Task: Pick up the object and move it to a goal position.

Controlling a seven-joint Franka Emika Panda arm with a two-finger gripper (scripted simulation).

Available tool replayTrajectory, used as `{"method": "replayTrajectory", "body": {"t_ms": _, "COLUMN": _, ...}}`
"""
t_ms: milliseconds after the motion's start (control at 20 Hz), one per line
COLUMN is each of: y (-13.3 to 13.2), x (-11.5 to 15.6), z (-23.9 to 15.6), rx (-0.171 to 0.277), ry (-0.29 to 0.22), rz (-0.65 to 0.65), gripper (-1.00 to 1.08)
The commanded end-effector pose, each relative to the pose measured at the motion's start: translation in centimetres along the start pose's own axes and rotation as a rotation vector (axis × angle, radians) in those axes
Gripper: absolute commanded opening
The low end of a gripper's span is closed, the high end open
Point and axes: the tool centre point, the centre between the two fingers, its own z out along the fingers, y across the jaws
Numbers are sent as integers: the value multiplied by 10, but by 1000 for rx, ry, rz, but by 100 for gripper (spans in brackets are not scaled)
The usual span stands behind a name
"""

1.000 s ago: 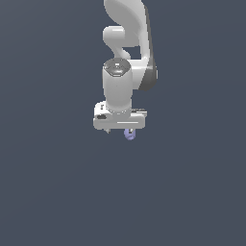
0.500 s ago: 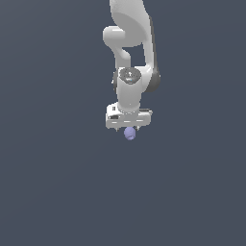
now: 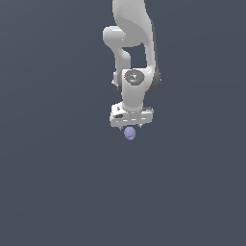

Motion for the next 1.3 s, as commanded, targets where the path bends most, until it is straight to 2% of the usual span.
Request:
{"method": "replayTrajectory", "body": {"t_ms": 0, "y": 0, "x": 0, "z": 0, "rx": 0, "ry": 0, "rz": 0, "gripper": 100}}
{"method": "replayTrajectory", "body": {"t_ms": 900, "y": -1, "x": -2, "z": 51, "rx": 0, "ry": 0, "rz": -2, "gripper": 100}}
{"method": "replayTrajectory", "body": {"t_ms": 950, "y": -1, "x": -2, "z": 51, "rx": 0, "ry": 0, "rz": -2, "gripper": -100}}
{"method": "replayTrajectory", "body": {"t_ms": 1250, "y": -1, "x": -2, "z": 51, "rx": 0, "ry": 0, "rz": -2, "gripper": -100}}
